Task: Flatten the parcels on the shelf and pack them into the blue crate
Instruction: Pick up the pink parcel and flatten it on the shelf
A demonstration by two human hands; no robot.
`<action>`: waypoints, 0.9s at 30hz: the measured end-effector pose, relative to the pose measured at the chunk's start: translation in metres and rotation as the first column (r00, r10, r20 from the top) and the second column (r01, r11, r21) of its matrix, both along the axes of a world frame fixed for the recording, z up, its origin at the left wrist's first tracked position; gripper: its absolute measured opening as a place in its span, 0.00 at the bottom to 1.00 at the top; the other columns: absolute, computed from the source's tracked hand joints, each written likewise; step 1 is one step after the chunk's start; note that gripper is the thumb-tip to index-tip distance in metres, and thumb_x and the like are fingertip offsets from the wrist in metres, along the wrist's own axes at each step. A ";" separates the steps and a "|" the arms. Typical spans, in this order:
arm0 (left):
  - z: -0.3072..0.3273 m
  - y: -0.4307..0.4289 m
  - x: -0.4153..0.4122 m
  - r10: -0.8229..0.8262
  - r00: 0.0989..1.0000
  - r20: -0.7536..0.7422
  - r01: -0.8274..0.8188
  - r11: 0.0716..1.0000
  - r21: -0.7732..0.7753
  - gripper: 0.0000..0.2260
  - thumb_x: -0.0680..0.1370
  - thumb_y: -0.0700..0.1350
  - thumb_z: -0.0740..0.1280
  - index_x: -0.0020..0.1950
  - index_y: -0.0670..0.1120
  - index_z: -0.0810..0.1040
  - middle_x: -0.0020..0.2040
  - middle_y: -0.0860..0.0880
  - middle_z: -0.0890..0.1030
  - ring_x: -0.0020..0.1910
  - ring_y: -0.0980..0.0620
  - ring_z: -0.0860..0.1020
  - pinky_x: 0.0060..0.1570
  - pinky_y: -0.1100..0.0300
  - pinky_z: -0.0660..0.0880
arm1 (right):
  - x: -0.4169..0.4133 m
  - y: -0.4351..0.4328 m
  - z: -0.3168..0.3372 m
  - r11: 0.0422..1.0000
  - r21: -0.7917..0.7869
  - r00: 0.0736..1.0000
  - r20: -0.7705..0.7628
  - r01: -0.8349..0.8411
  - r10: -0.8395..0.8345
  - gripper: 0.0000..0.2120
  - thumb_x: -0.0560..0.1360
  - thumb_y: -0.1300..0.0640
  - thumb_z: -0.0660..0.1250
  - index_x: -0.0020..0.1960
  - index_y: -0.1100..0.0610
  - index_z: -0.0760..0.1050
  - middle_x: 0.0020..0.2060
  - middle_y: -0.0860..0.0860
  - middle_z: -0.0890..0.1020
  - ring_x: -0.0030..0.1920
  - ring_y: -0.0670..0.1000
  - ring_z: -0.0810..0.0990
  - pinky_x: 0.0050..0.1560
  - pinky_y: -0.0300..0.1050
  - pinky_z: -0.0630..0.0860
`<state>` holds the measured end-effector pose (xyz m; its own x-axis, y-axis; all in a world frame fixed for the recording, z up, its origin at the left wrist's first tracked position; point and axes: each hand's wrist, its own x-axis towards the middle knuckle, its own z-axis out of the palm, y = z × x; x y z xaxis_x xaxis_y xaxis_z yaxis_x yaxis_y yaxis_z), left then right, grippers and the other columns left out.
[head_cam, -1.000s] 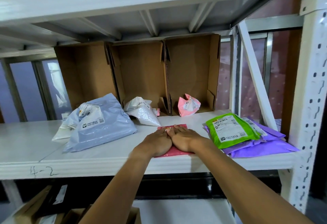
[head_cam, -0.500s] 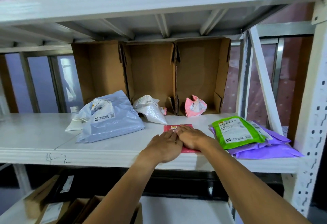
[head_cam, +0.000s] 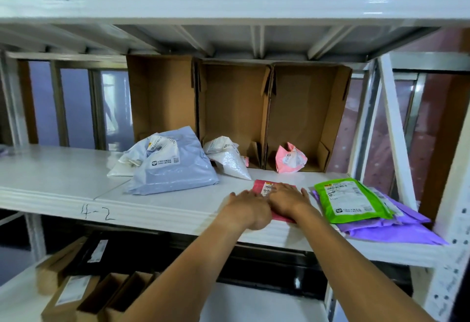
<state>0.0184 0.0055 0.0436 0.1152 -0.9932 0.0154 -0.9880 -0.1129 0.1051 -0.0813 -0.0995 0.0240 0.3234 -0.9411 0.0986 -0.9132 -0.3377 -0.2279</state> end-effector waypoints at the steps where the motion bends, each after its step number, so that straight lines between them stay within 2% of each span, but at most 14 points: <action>1: 0.005 0.001 -0.004 0.005 1.000 -0.021 -0.006 1.000 -0.017 0.20 0.82 0.46 0.55 0.74 0.44 0.68 0.74 0.42 0.69 0.72 0.41 0.67 0.71 0.45 0.62 | -0.003 0.001 0.001 1.000 -0.015 1.000 0.011 0.026 -0.026 0.36 0.73 0.34 0.53 0.75 0.53 0.65 0.75 0.53 0.67 0.74 0.57 0.64 0.74 0.60 0.55; 3: 0.006 0.004 -0.012 -0.016 0.996 -0.091 0.014 0.999 -0.032 0.18 0.82 0.46 0.57 0.70 0.44 0.73 0.70 0.41 0.73 0.68 0.41 0.72 0.67 0.48 0.67 | -0.005 0.003 0.004 0.996 -0.061 0.996 0.070 0.063 -0.059 0.30 0.76 0.37 0.58 0.71 0.54 0.70 0.70 0.55 0.73 0.69 0.58 0.70 0.69 0.55 0.64; 4: 0.001 0.004 -0.017 -0.026 0.991 -0.132 0.022 0.999 -0.026 0.20 0.82 0.48 0.56 0.72 0.44 0.71 0.72 0.41 0.72 0.70 0.41 0.70 0.68 0.49 0.67 | -0.007 0.003 0.004 0.994 -0.078 0.990 0.128 0.072 -0.062 0.25 0.77 0.41 0.61 0.68 0.54 0.73 0.67 0.56 0.75 0.66 0.59 0.72 0.66 0.53 0.68; 7: -0.018 0.001 -0.022 -0.028 0.990 -0.135 0.021 0.999 -0.048 0.30 0.83 0.55 0.48 0.82 0.42 0.51 0.82 0.41 0.51 0.80 0.42 0.51 0.78 0.47 0.51 | -0.010 0.005 0.004 0.997 -0.077 0.918 0.394 -0.008 0.038 0.18 0.78 0.52 0.63 0.67 0.52 0.75 0.65 0.53 0.78 0.65 0.56 0.74 0.65 0.52 0.71; 9: -0.028 0.000 -0.020 -0.011 0.993 -0.115 0.000 0.995 -0.100 0.32 0.83 0.57 0.45 0.82 0.40 0.46 0.82 0.41 0.47 0.81 0.43 0.46 0.79 0.47 0.46 | -0.013 0.015 0.004 0.990 -0.012 0.754 0.646 -0.140 0.114 0.14 0.80 0.55 0.63 0.63 0.51 0.80 0.61 0.49 0.82 0.62 0.51 0.78 0.61 0.45 0.73; 11: -0.032 -0.001 -0.023 -0.009 0.995 -0.098 -0.005 0.991 -0.137 0.34 0.82 0.59 0.45 0.82 0.40 0.45 0.82 0.40 0.48 0.81 0.43 0.47 0.79 0.47 0.46 | -0.016 0.025 0.005 0.952 0.087 0.610 0.784 -0.294 0.116 0.10 0.80 0.58 0.65 0.53 0.52 0.85 0.51 0.48 0.86 0.56 0.49 0.83 0.56 0.40 0.77; 13: -0.034 -0.002 -0.025 0.005 0.998 -0.068 -0.016 0.987 -0.158 0.37 0.80 0.62 0.47 0.82 0.40 0.46 0.82 0.39 0.50 0.81 0.42 0.49 0.78 0.47 0.48 | -0.016 0.025 0.003 0.909 0.137 0.615 0.775 -0.393 0.149 0.12 0.81 0.60 0.64 0.51 0.51 0.86 0.51 0.48 0.86 0.56 0.48 0.83 0.57 0.40 0.77; 15: -0.036 -0.002 -0.024 0.007 0.998 -0.061 -0.017 0.987 -0.159 0.37 0.80 0.62 0.48 0.82 0.40 0.47 0.82 0.39 0.50 0.81 0.42 0.50 0.78 0.46 0.48 | -0.012 0.020 -0.001 0.887 0.194 0.686 0.708 -0.420 0.170 0.13 0.82 0.56 0.62 0.58 0.47 0.83 0.58 0.46 0.83 0.61 0.46 0.79 0.63 0.41 0.74; 18: -0.037 -0.001 -0.023 -0.006 0.999 -0.053 -0.003 0.985 -0.172 0.37 0.80 0.61 0.49 0.82 0.41 0.47 0.82 0.39 0.50 0.81 0.42 0.49 0.79 0.47 0.47 | -0.006 0.010 -0.004 0.860 0.301 0.774 0.614 -0.413 0.156 0.17 0.83 0.47 0.58 0.69 0.44 0.75 0.67 0.44 0.76 0.68 0.47 0.72 0.74 0.48 0.63; 19: -0.037 -0.001 -0.023 -0.011 0.999 -0.048 0.002 0.983 -0.186 0.36 0.80 0.61 0.49 0.82 0.41 0.47 0.82 0.39 0.50 0.81 0.42 0.49 0.79 0.47 0.47 | -0.005 0.008 -0.003 0.852 0.333 0.791 0.595 -0.404 0.142 0.17 0.83 0.44 0.56 0.69 0.44 0.75 0.66 0.44 0.76 0.68 0.47 0.73 0.74 0.49 0.63; 22: -0.037 0.000 -0.025 -0.020 0.999 -0.028 0.014 0.979 -0.201 0.36 0.81 0.61 0.47 0.82 0.42 0.46 0.82 0.39 0.51 0.80 0.41 0.50 0.78 0.47 0.48 | -0.003 0.002 0.001 0.829 0.426 0.819 0.571 -0.363 0.065 0.20 0.81 0.37 0.55 0.60 0.46 0.79 0.58 0.50 0.82 0.60 0.50 0.80 0.69 0.52 0.71; 27: -0.038 0.002 -0.026 -0.012 1.000 -0.019 0.007 0.970 -0.242 0.36 0.81 0.61 0.47 0.81 0.38 0.47 0.81 0.37 0.53 0.80 0.41 0.52 0.78 0.48 0.50 | -0.002 -0.010 0.000 0.851 0.426 0.854 0.518 -0.307 0.049 0.22 0.79 0.33 0.53 0.62 0.44 0.75 0.63 0.50 0.78 0.63 0.52 0.78 0.69 0.52 0.72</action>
